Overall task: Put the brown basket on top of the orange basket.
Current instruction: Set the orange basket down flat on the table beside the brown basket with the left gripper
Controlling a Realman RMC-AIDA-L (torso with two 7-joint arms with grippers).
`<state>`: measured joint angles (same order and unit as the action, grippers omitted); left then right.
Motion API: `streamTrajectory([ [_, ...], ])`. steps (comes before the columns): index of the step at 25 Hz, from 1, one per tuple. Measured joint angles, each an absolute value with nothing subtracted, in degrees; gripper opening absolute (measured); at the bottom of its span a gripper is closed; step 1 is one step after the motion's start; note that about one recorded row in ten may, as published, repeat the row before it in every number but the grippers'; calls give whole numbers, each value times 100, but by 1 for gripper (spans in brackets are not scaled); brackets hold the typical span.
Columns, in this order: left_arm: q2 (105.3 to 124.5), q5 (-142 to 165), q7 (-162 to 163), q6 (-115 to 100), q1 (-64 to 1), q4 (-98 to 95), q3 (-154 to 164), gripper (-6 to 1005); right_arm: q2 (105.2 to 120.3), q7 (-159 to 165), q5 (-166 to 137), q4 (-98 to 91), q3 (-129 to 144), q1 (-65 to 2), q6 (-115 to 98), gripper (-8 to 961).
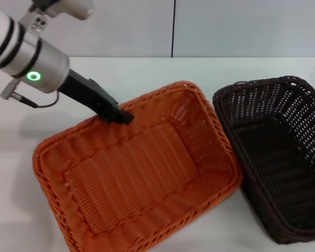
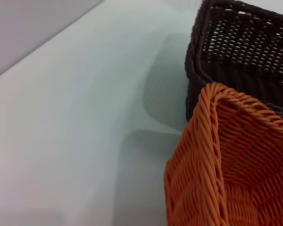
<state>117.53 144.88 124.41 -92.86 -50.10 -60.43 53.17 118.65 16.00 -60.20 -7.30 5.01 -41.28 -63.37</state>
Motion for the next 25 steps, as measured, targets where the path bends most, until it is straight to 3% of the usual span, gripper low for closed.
streamTrajectory([
  [19, 11787, 14304, 12291, -9080, -5312, -5483, 5696, 189, 11865, 1600, -6020, -665, 476, -4119, -6337, 577],
  [25, 11797, 14264, 12234, -9015, -5282, -5550, 5824, 380, 11865, 1600, -6020, -659, 462, -4128, -6337, 576],
])
